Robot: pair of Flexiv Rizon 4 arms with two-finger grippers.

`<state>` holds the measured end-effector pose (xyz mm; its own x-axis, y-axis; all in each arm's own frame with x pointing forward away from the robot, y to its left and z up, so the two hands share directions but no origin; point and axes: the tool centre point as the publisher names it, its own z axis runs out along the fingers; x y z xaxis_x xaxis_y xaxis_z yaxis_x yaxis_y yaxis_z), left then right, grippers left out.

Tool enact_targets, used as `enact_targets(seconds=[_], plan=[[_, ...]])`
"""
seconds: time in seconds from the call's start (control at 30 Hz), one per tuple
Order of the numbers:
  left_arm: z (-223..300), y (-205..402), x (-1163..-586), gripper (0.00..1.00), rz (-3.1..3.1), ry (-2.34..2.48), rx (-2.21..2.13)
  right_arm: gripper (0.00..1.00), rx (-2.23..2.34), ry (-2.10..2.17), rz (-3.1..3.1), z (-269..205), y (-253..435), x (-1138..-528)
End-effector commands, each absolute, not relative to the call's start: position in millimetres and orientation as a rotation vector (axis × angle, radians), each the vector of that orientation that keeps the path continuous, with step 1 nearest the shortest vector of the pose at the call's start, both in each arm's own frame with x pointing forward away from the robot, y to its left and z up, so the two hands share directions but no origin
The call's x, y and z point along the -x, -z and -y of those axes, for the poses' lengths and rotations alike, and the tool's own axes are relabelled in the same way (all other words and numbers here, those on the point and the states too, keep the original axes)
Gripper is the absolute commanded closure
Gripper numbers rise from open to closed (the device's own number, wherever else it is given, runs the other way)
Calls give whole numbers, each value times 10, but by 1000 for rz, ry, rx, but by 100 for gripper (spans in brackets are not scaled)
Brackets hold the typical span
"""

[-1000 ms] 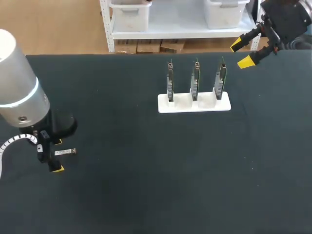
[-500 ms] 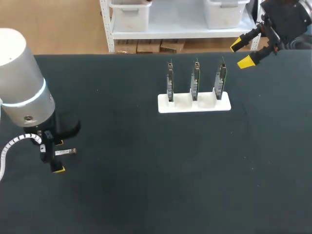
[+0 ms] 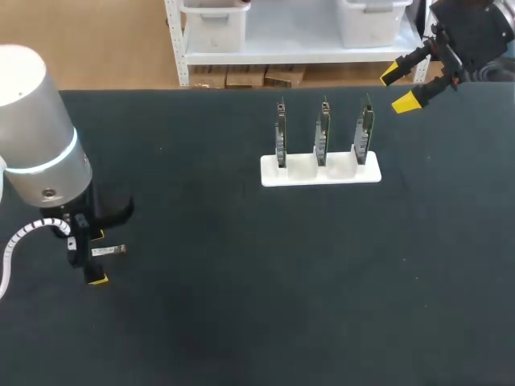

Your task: Pick up the optical module with the left hand, and insert it into the network port with the right hand.

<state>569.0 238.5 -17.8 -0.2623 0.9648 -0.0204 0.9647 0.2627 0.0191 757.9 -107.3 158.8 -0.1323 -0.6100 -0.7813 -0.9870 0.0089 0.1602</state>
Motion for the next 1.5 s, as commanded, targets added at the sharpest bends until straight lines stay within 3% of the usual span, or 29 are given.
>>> enact_targets(seconds=[0.03, 0.13, 0.2, 0.37, 0.63, 0.8, 1.03, 1.5], plan=[[-2384, 213, -5737, 0, -2481, 2, -1893, 0, 1634, -972, -1789, 1068, -1590, -7565], [-2393, 217, -5744, 0, -2489, 16, -1886, 0, 1634, -972, -1789, 1068, -1590, -7565], [-2398, 221, -5749, 55, -2491, 21, -1883, 0, 1634, -972, -1789, 1068, -1590, -7565], [-2408, 231, -5759, 93, -2500, 23, -1875, 0, 1634, -972, -1789, 1068, -1590, -7565], [-2418, 237, -5776, 93, -2509, 30, -1871, 0, 1634, -972, -1789, 1068, -1590, -7565], [-2428, 244, -5788, 100, -2518, 35, -1865, 0, 1634, -972, -1789, 1068, -1590, -7565], [-2451, 207, -5803, 100, -2495, 72, -1824, 0, 1634, -972, -1789, 1068, -1590, -7565], [-2222, -698, -6115, 100, -2209, 255, -1652, 0, 1634, -972, -1789, 1068, -1590, -7565]])
